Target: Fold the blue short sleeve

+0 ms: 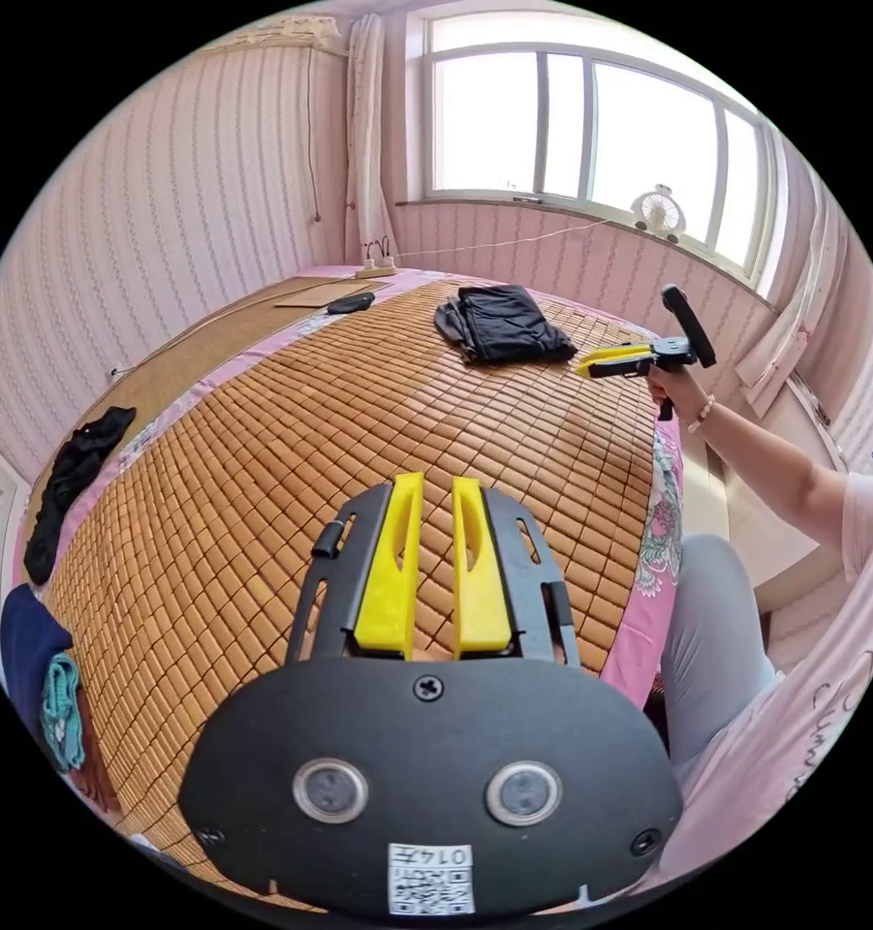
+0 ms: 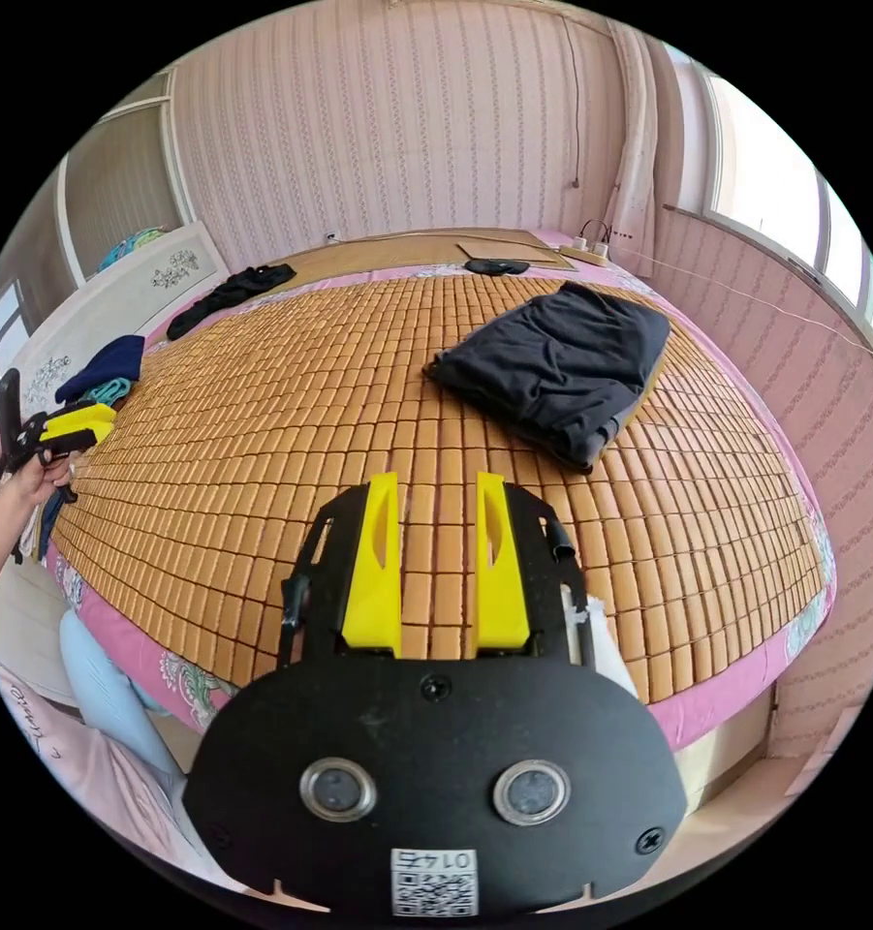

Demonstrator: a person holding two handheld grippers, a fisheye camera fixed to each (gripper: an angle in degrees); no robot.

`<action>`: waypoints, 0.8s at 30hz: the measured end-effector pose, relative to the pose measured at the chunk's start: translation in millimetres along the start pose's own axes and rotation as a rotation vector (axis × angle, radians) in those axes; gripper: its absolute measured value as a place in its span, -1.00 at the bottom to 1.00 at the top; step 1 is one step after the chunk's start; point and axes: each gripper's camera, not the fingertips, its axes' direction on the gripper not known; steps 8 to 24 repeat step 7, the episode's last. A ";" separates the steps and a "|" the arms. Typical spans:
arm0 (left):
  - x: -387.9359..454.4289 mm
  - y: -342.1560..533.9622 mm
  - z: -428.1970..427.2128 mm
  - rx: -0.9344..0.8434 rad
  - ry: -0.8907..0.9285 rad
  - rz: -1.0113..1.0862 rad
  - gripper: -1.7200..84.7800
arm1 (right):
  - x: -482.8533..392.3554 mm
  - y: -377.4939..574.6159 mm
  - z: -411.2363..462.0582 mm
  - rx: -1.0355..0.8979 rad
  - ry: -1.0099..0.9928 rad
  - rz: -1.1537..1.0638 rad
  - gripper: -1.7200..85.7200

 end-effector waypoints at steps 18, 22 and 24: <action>53.4 -77.6 139.4 -0.081 0.046 0.106 -0.81 | 34.0 -82.1 15.7 0.027 -0.027 -0.041 -0.72; 53.4 -77.6 139.4 -0.081 0.046 0.106 -0.81 | 34.0 -82.1 15.7 0.027 -0.027 -0.041 -0.72; 53.4 -77.6 139.4 -0.081 0.046 0.106 -0.81 | 34.0 -82.1 15.7 0.027 -0.027 -0.041 -0.72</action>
